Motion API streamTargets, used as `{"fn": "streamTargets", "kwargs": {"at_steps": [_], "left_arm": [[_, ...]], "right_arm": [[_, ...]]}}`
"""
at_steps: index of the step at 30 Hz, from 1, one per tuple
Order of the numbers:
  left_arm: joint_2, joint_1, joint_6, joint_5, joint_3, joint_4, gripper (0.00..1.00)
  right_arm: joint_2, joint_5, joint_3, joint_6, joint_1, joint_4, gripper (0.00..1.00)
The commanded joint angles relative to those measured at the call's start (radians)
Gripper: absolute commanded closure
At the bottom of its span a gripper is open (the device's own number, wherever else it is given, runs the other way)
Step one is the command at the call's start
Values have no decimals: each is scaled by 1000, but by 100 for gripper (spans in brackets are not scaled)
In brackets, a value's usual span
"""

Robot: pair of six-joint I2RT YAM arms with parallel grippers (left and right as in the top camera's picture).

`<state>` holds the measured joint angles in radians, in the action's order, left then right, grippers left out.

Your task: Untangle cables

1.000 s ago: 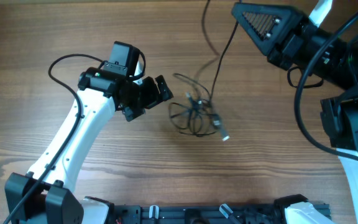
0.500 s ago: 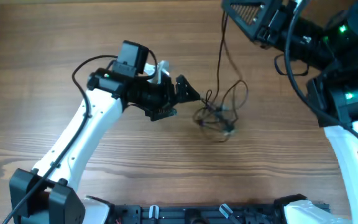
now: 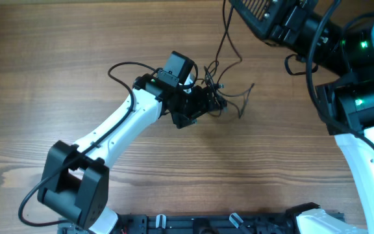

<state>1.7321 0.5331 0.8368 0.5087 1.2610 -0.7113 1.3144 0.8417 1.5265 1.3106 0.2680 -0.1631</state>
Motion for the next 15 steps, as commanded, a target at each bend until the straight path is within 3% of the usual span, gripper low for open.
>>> {"fn": "streamTargets", "kwargs": {"at_steps": [1,4,6,8,11,15], "left_arm": [[19,1,10,-134,-2,4,18],[19,-47,10,-241,-2,-9,18],[19,-131,10,-191,-2,-30,19],[19,-253,-5,31,-2,-63,18],[18,-316,-178,385,-2,-43,15],[18,-318,-174,631,-2,-37,7]], "right_arm": [[-24,13,13,17,4,-41,95],[-56,21,13,3,3,-53,95],[-74,21,13,-18,3,-33,95],[-88,3,13,-102,2,41,95],[-83,-34,13,-239,0,263,96],[-55,10,13,-272,0,339,96]]}}
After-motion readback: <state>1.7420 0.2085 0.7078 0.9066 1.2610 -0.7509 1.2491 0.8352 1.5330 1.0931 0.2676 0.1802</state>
